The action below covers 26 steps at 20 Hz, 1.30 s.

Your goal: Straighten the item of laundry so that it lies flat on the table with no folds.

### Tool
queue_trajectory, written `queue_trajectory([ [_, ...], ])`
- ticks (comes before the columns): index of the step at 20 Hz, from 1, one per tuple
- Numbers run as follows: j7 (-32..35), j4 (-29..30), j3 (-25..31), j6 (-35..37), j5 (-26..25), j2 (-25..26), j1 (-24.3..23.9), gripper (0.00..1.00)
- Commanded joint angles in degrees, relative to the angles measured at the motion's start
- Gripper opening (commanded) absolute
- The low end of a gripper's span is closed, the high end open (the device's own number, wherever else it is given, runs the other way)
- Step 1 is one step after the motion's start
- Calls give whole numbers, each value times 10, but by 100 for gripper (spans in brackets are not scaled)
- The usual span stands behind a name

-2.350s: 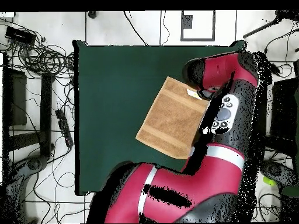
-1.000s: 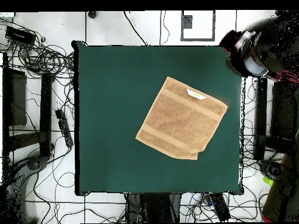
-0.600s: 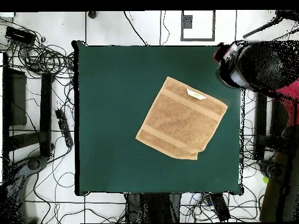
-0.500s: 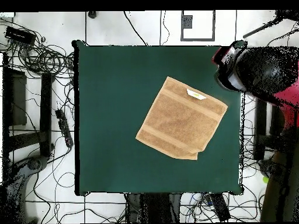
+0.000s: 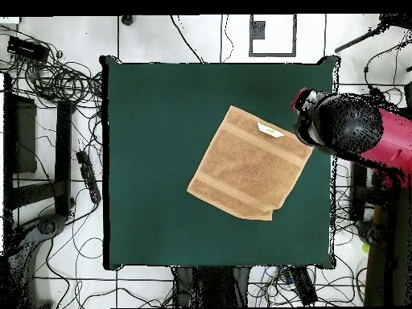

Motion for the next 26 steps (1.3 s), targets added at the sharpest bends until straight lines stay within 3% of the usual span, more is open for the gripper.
queue_trajectory([
  [1, -149, 111, 95, -68, -67, 41, -16, 0],
  [5, -130, 109, 115, -66, -83, 63, -26, 0],
  [13, -76, 170, 234, -21, 23, 66, -82, 0],
  [17, -81, 178, 270, -23, 36, 77, -99, 0],
  [26, -40, 174, 257, -37, 15, 74, -85, 0],
])
